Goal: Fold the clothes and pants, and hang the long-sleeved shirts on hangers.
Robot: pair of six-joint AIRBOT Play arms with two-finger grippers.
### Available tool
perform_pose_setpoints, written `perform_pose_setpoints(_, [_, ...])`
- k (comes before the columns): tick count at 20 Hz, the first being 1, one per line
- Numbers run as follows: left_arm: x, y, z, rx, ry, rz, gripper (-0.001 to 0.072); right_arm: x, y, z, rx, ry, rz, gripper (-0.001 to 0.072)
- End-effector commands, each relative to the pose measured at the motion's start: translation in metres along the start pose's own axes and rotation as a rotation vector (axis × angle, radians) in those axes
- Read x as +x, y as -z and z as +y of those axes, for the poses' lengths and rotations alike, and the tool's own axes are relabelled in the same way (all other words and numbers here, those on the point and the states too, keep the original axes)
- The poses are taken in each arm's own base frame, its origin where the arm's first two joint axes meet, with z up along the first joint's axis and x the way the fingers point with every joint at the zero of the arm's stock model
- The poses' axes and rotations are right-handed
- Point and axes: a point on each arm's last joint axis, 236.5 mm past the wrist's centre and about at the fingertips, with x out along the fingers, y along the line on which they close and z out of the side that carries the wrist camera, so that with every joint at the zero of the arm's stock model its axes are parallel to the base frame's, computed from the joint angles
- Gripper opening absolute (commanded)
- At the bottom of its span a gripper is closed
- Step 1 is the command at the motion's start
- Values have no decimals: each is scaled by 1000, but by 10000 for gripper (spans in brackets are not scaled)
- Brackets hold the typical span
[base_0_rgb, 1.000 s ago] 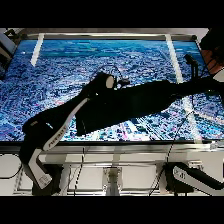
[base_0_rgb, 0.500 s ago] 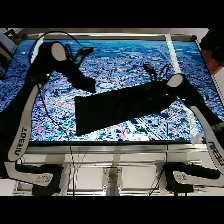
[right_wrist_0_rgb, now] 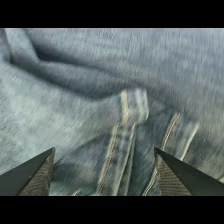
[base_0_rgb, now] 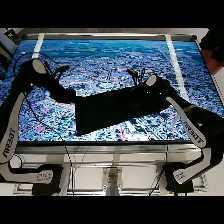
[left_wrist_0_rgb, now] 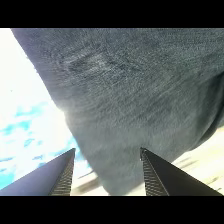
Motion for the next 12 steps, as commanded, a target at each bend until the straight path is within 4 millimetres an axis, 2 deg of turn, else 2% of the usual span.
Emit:
perform_pose_setpoints(1, [36,3,7,-96,123,-62,478,13,-5,-10,-30,14,32,659])
perform_pose_setpoints(4, [53,13,21,-118,84,-42,478,25,-6,-21,-29,32,44,640])
perform_pose_setpoints(7, [54,10,27,-123,60,-61,478,35,-5,-22,-20,21,55,638])
perform_pose_setpoints(8, [54,4,30,-136,52,-86,479,36,-5,-19,-31,18,56,588])
perform_pose_setpoints(9, [54,-2,32,-154,44,-112,479,39,-4,-14,-54,11,60,498])
perform_pose_setpoints(10, [53,-7,35,-168,37,-134,479,41,-2,-10,-67,14,65,347])
perform_pose_setpoints(12, [53,-10,37,-192,32,-148,502,44,-4,-6,-80,18,57,166])
